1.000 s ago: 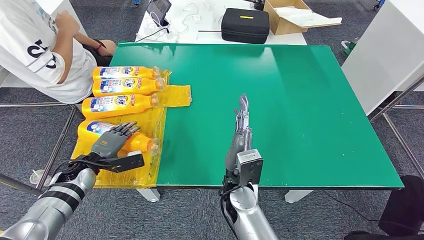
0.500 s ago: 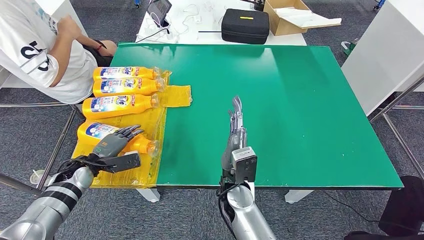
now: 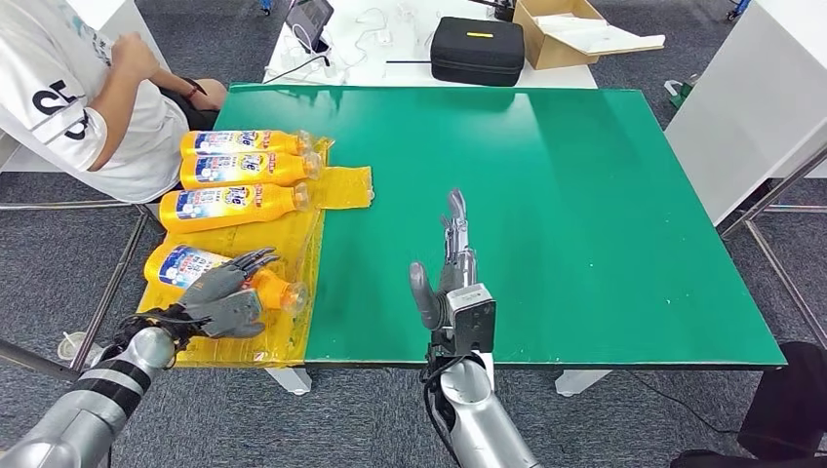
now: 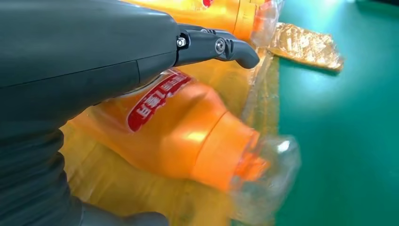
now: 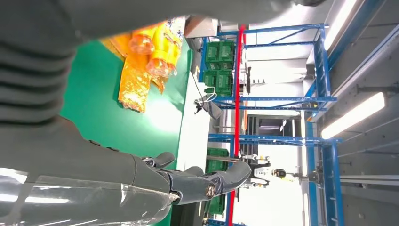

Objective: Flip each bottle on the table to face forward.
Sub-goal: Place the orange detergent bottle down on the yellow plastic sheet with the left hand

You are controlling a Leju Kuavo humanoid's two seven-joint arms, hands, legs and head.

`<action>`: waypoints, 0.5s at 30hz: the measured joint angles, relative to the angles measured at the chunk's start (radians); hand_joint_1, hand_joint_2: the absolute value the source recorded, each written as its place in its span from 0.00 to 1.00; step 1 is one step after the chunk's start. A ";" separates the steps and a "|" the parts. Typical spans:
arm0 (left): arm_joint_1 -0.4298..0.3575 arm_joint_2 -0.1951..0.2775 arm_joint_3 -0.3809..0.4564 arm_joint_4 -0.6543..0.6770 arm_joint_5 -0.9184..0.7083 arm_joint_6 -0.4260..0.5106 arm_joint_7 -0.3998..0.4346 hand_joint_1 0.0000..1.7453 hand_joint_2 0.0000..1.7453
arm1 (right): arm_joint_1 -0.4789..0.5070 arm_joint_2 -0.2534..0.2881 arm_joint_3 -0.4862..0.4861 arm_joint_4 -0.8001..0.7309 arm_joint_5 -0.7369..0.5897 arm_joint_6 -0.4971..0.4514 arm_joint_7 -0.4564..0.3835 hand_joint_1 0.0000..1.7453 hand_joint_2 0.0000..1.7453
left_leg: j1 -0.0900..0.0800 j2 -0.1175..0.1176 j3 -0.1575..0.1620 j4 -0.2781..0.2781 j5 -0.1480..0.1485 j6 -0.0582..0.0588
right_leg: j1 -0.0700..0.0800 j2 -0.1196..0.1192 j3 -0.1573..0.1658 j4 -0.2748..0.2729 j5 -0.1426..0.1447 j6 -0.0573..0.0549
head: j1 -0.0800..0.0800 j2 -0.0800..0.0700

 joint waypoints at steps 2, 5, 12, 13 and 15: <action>0.048 0.013 0.011 -0.083 0.140 -0.040 0.000 0.00 0.00 | 0.000 0.000 0.000 0.006 0.001 0.001 -0.001 0.00 1.00 | 0.000 0.001 0.000 0.000 0.000 0.000 | 0.000 0.000 -0.001 0.000 0.000 0.000 | 0.000 0.000; 0.127 -0.022 0.062 -0.228 0.316 0.001 -0.001 0.00 0.50 | 0.001 0.002 -0.001 0.015 0.011 -0.004 0.002 0.00 1.00 | 0.000 0.000 -0.002 0.000 0.000 0.000 | 0.000 -0.001 -0.004 0.000 0.000 0.000 | 0.000 0.000; 0.214 -0.285 0.321 -0.509 0.582 0.161 0.014 0.00 1.00 | 0.017 0.016 0.004 0.022 0.057 -0.051 0.044 0.00 1.00 | -0.002 0.000 -0.005 0.001 -0.001 0.001 | -0.002 -0.001 -0.005 -0.001 0.000 0.001 | 0.000 0.000; 0.227 -0.315 0.352 -0.550 0.629 0.147 0.018 0.00 1.00 | 0.023 0.015 0.003 0.022 0.060 -0.057 0.046 0.00 1.00 | -0.002 0.000 -0.005 0.001 -0.001 0.001 | -0.002 -0.001 -0.005 -0.001 0.000 0.001 | 0.000 0.000; 0.259 -0.363 0.399 -0.622 0.713 0.107 0.024 0.00 1.00 | 0.037 0.013 0.000 0.021 0.065 -0.063 0.047 0.00 1.00 | -0.001 0.000 -0.004 0.001 -0.001 0.001 | -0.002 -0.001 -0.005 -0.001 0.000 0.001 | 0.000 0.000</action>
